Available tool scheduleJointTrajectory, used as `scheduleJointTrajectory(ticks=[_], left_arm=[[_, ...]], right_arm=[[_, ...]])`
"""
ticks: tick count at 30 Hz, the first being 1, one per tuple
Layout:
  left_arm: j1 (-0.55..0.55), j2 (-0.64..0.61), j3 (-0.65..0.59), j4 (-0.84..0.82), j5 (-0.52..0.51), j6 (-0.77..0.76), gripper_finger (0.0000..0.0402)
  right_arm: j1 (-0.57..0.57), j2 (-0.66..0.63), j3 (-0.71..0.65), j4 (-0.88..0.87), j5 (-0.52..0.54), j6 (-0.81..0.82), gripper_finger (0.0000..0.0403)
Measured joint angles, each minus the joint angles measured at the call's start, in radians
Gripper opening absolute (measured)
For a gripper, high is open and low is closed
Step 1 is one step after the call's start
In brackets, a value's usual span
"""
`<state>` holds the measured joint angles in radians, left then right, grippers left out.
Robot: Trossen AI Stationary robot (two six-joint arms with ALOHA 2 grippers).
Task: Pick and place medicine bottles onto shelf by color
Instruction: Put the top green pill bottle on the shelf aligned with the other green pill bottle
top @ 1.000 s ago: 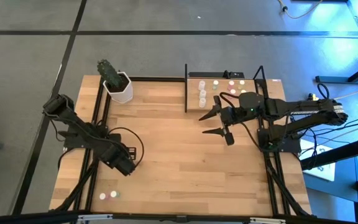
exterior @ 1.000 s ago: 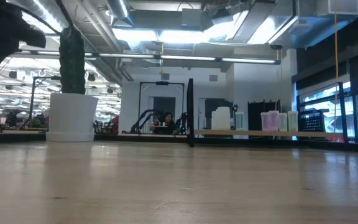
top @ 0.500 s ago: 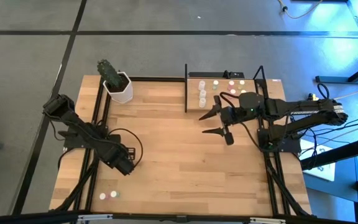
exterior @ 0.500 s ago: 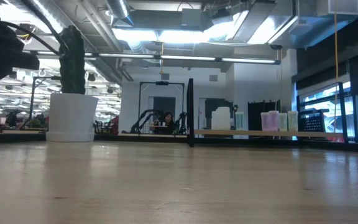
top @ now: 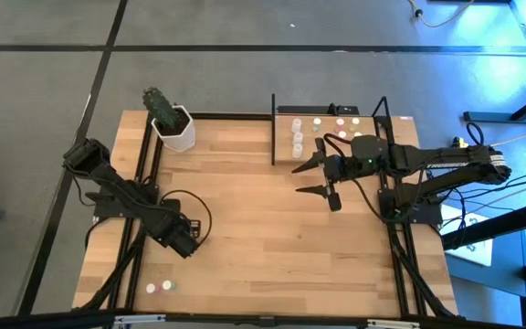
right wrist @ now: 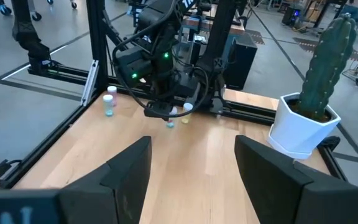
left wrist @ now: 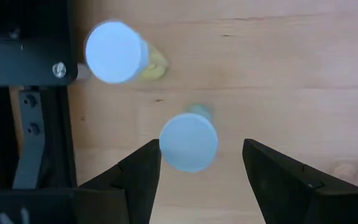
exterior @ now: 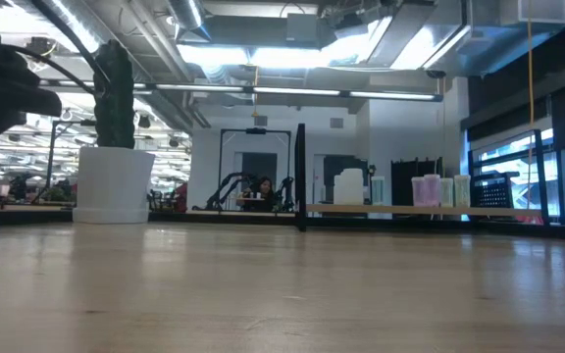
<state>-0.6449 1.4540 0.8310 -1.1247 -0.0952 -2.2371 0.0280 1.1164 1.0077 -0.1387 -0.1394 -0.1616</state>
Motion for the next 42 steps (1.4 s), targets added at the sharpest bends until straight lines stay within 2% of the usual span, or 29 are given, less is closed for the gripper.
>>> scheduleJointTrajectory(ticks=[4,7,15,22,32,42], left_arm=[[0.000,0.000,0.000,0.000,-0.017,0.073,0.0220],[0.000,0.000,0.000,0.001,-0.057,0.075,0.0220],[0.000,0.001,-0.021,0.004,-0.061,0.075,0.0220],[0.000,0.001,-0.062,0.080,-0.061,0.075,0.0220],[0.001,0.001,-0.064,0.079,-0.128,0.122,0.0219],[0.001,0.001,-0.064,0.060,-0.126,0.121,0.0176]], right_arm=[[0.000,0.000,0.000,0.000,0.000,0.000,0.0233],[0.000,0.000,0.000,0.000,0.000,0.000,0.0233],[0.000,0.000,0.000,0.000,0.000,0.000,0.0233],[0.000,0.000,0.000,0.000,0.000,0.000,0.0233],[0.000,0.000,0.000,0.000,0.000,0.000,0.0233],[0.000,0.000,0.000,0.000,0.000,0.000,0.0233]])
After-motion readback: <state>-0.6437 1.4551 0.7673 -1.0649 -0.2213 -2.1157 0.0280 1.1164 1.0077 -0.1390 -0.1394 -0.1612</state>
